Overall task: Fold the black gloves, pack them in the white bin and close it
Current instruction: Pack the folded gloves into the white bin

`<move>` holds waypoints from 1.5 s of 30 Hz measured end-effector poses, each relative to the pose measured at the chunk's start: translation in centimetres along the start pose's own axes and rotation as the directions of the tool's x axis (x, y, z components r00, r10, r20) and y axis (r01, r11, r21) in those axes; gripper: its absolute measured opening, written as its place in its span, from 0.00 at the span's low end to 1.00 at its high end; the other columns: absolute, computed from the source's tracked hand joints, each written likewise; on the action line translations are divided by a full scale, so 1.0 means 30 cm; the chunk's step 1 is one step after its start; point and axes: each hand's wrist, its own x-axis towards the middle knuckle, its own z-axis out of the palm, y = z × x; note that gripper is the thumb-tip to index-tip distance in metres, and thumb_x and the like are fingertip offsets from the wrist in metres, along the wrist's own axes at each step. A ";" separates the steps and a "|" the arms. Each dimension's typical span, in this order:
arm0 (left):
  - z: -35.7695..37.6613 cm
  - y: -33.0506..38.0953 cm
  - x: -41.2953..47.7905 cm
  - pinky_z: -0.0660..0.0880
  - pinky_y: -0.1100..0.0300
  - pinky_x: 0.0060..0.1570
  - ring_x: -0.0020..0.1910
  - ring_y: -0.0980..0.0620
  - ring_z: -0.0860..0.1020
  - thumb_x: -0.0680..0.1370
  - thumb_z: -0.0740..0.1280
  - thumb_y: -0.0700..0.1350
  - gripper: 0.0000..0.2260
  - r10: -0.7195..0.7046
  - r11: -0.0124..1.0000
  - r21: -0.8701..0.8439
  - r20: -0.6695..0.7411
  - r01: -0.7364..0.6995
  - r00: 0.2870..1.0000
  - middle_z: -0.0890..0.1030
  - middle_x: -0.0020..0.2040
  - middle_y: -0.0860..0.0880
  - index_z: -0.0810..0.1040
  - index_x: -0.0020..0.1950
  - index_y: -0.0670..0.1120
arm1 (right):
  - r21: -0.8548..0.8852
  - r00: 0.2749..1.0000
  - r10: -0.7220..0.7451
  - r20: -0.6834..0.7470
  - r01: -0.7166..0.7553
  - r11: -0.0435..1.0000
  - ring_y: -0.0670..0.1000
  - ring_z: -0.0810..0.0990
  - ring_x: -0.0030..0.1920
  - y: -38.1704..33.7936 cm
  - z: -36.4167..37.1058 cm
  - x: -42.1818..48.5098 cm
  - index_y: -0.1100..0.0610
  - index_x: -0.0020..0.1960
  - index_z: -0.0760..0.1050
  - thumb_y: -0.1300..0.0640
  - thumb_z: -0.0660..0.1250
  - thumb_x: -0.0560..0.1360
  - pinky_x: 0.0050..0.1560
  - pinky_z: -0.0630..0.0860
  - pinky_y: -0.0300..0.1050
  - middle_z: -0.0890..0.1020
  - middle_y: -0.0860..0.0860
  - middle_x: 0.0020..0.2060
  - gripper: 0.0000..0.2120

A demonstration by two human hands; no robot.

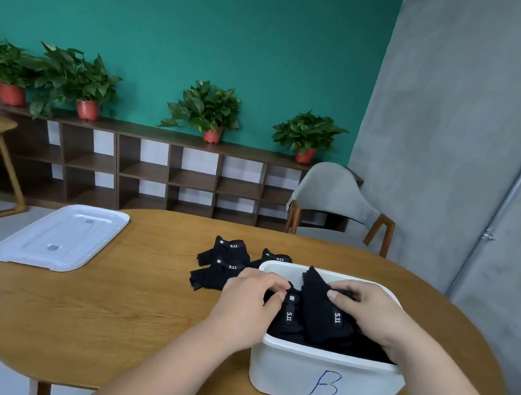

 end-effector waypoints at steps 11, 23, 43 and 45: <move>-0.008 0.021 -0.003 0.63 0.57 0.71 0.65 0.49 0.67 0.86 0.59 0.56 0.13 -0.053 0.991 0.130 0.089 0.041 0.995 0.69 0.64 0.57 0.80 0.67 0.64 | -0.752 0.930 -0.357 -0.088 0.173 0.636 0.46 0.71 0.52 -0.047 0.036 -0.008 0.39 0.64 0.79 0.39 0.76 0.73 0.49 0.71 0.43 0.74 0.40 0.50 0.20; -0.011 0.041 0.003 0.58 0.56 0.73 0.58 0.57 0.59 0.87 0.58 0.54 0.15 -0.006 0.983 0.184 0.107 -0.014 0.994 0.67 0.60 0.56 0.78 0.71 0.60 | -0.609 0.963 -0.077 0.258 0.224 0.760 0.42 0.78 0.41 -0.039 0.102 0.022 0.37 0.64 0.78 0.48 0.80 0.71 0.44 0.73 0.37 0.81 0.44 0.46 0.24; -0.020 -0.247 0.008 0.72 0.54 0.71 0.71 0.59 0.72 0.86 0.63 0.47 0.15 0.042 0.999 0.001 -0.272 -0.043 0.961 0.76 0.69 0.61 0.76 0.73 0.55 | -0.475 0.940 -0.323 0.110 0.335 0.814 0.49 0.63 0.76 -0.222 0.234 0.061 0.37 0.75 0.71 0.37 0.68 0.79 0.75 0.65 0.51 0.69 0.41 0.75 0.25; -0.019 -0.309 0.006 0.70 0.54 0.73 0.72 0.57 0.72 0.85 0.64 0.45 0.16 0.027 0.998 0.062 -0.253 -0.011 0.967 0.77 0.69 0.58 0.76 0.73 0.54 | -0.476 0.947 -0.292 0.136 0.321 0.819 0.50 0.53 0.82 -0.216 0.285 0.068 0.38 0.80 0.64 0.34 0.64 0.80 0.80 0.57 0.53 0.60 0.42 0.82 0.30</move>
